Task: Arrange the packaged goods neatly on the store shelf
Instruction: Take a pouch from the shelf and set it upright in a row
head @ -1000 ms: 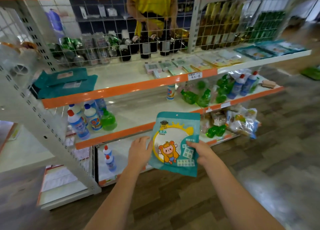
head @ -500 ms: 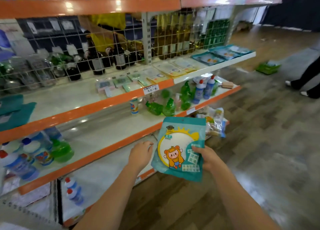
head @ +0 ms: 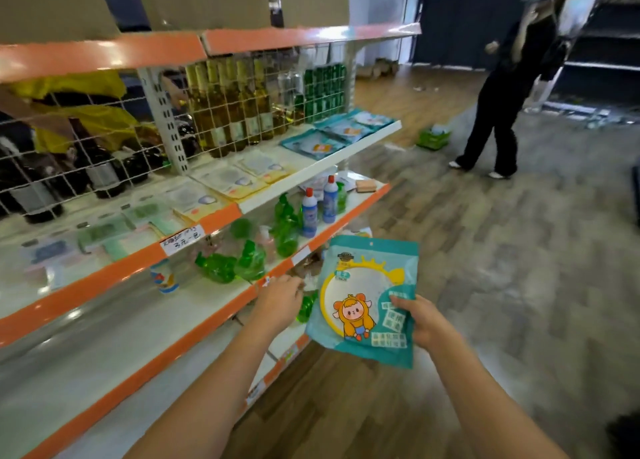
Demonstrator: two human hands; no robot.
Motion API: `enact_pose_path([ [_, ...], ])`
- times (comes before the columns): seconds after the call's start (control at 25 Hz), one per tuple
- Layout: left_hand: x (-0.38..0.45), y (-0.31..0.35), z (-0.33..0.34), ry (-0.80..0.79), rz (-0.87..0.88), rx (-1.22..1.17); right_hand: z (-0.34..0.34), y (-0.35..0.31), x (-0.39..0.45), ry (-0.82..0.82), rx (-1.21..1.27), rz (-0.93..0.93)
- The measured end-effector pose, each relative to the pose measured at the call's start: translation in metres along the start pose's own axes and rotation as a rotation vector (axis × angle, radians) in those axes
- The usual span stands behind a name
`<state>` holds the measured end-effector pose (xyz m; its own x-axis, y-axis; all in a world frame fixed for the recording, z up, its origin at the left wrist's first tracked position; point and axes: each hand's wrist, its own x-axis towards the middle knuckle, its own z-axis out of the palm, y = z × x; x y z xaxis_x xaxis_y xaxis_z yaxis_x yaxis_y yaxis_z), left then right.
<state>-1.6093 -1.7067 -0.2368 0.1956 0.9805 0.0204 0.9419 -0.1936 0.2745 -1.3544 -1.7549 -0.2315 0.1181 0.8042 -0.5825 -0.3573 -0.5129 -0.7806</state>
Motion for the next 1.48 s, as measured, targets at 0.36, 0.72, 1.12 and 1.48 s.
enact_pose_path([
  [0.36,0.158,0.061,0.006,-0.086,0.266,0.013,-0.040,-0.073,0.071,0.137,0.137,-0.041],
  [0.72,0.283,0.125,0.033,-0.230,0.463,-0.003,-0.084,-0.129,0.125,0.287,0.273,-0.096],
  [1.12,0.386,0.256,0.075,-0.178,0.558,-0.047,-0.195,-0.218,0.191,0.340,0.258,-0.122],
  [1.48,0.471,0.314,0.076,-0.164,0.435,-0.076,-0.254,-0.326,0.263,0.239,0.127,-0.154],
])
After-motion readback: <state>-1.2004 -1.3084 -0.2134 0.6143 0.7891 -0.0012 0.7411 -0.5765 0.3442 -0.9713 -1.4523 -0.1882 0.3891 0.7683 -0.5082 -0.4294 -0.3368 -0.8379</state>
